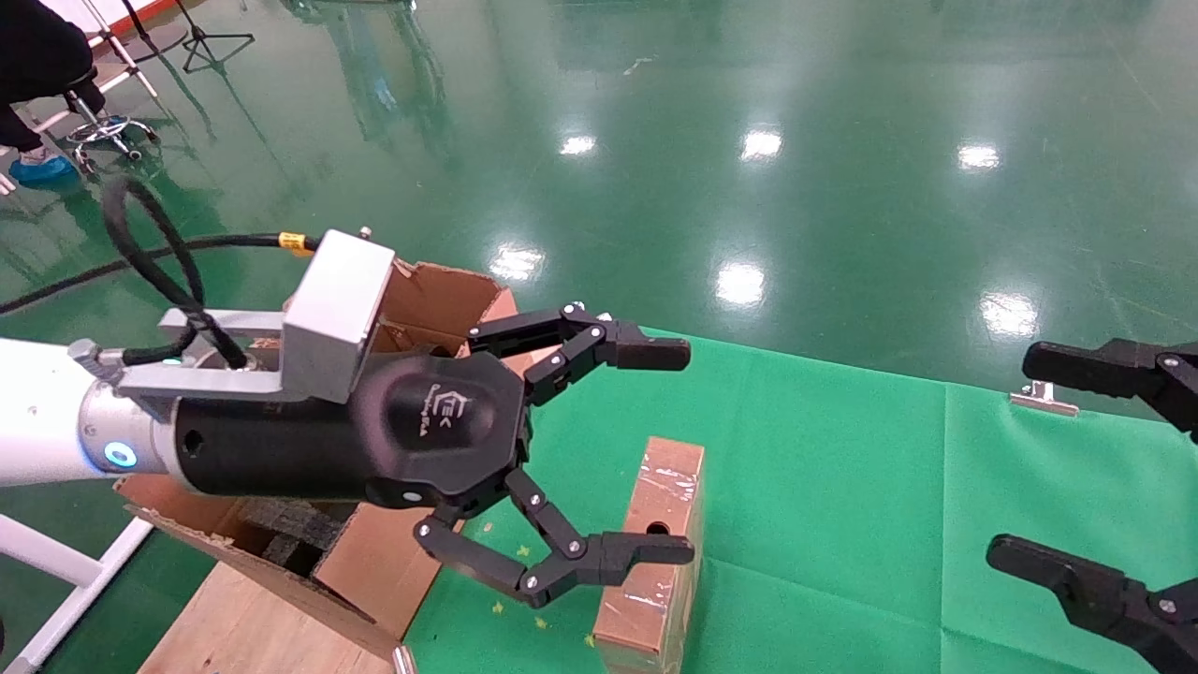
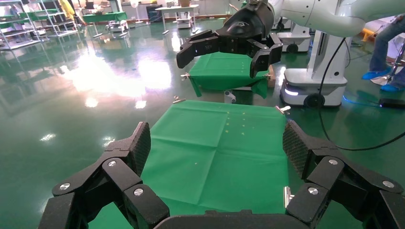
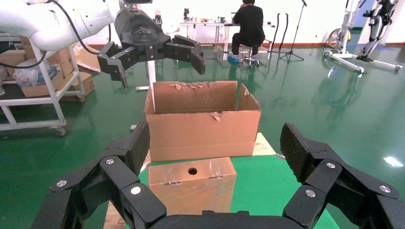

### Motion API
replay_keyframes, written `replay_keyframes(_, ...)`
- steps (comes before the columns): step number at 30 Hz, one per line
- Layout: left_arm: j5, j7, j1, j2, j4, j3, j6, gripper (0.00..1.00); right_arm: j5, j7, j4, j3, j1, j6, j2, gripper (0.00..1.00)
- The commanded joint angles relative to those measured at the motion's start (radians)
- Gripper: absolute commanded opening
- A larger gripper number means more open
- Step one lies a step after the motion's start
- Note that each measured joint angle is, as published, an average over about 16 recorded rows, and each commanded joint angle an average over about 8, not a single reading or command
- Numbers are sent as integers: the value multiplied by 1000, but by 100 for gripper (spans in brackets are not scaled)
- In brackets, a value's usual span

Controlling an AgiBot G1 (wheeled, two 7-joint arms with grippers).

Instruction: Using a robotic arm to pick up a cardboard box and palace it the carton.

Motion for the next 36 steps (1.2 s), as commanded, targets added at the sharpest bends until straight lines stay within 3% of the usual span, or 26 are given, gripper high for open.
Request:
replay_keyframes(1, 0, 0, 0, 0, 0, 0, 0, 100, 0, 0, 0, 0, 0, 0, 0, 100)
replay_keyframes(15, 0, 0, 0, 0, 0, 0, 0, 100, 0, 0, 0, 0, 0, 0, 0, 97)
replay_keyframes(17, 2, 1, 0, 0, -1, 0, 0, 100, 0, 0, 0, 0, 0, 0, 0, 78)
replay_keyframes(23, 60, -15, -11, -23, -22, 17, -15, 100, 0, 0, 0, 0, 0, 0, 0, 6)
replay_keyframes(25, 106, -30, -25, -36, -35, 30, -26, 100, 0, 0, 0, 0, 0, 0, 0, 0)
replay_keyframes(31, 237, -95, -79, -56, -56, 75, -51, 100, 0, 0, 0, 0, 0, 0, 0, 0)
replay_keyframes(36, 276, -120, -106, -54, -58, 90, -56, 100, 0, 0, 0, 0, 0, 0, 0, 0)
